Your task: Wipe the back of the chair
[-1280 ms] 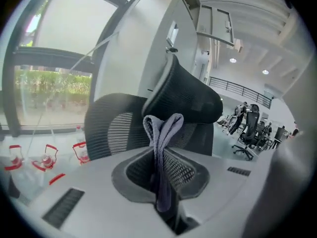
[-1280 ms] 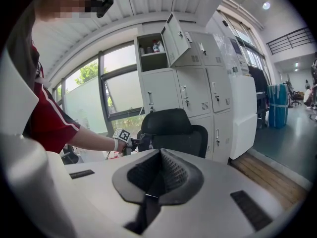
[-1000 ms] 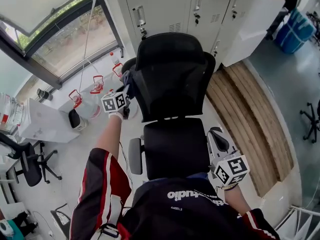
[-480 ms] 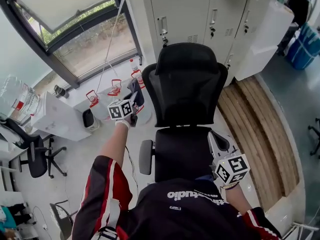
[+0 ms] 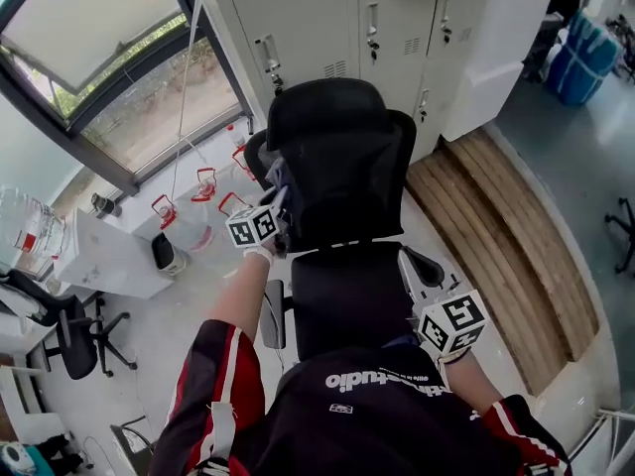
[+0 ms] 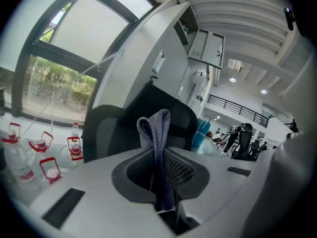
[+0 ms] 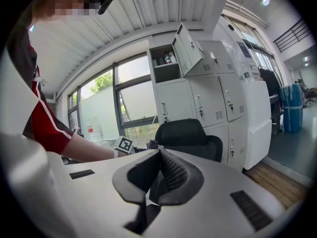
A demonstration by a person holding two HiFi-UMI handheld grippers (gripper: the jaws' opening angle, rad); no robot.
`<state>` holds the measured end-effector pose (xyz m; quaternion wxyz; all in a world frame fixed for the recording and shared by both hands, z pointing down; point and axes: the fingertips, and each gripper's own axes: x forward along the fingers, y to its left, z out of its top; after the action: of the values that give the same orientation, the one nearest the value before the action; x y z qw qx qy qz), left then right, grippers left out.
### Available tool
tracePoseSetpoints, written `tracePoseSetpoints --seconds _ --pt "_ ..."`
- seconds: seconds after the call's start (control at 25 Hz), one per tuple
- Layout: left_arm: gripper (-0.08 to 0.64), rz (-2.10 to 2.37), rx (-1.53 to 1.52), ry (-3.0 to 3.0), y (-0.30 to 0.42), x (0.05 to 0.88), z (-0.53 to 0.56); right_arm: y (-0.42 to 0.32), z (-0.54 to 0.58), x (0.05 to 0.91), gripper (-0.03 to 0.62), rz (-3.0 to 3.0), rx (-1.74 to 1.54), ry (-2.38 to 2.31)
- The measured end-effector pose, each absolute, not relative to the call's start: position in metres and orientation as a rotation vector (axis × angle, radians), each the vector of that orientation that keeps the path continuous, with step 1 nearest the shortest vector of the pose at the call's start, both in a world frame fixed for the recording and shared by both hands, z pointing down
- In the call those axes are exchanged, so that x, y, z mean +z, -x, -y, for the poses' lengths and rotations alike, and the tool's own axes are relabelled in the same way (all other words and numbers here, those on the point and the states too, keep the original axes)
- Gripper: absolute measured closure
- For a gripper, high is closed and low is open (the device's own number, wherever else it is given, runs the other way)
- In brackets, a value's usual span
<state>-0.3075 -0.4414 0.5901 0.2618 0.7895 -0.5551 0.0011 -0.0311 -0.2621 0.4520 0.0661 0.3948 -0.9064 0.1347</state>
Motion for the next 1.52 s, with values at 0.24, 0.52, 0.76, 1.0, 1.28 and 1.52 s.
tracePoseSetpoints --seconds 0.24,0.52,0.76,1.0,1.28,1.52 --pt "0.506 1.342 0.041 -2.219 0.187 0.619 0.478 -0.032 0.294 0.463 0.578 2.679 0.427 -1.273" --pt "0.506 1.174 0.105 -2.264 0.067 0.662 0.518 -0.098 0.319 0.482 0.578 2.591 0.458 -1.377" --pt "0.506 1.079 0.169 -2.282 0.000 0.696 0.543 -0.148 0.333 0.498 0.578 2.501 0.511 -1.483" --pt "0.506 1.043 0.199 -2.264 -0.032 0.725 0.563 -0.181 0.340 0.513 0.578 2.431 0.555 -1.561" --pt "0.506 1.023 0.244 -2.265 -0.049 0.740 0.574 -0.195 0.344 0.519 0.578 2.398 0.577 -1.592" --pt "0.506 1.044 0.299 -2.255 -0.040 0.753 0.576 -0.195 0.345 0.519 0.578 2.402 0.567 -1.583"
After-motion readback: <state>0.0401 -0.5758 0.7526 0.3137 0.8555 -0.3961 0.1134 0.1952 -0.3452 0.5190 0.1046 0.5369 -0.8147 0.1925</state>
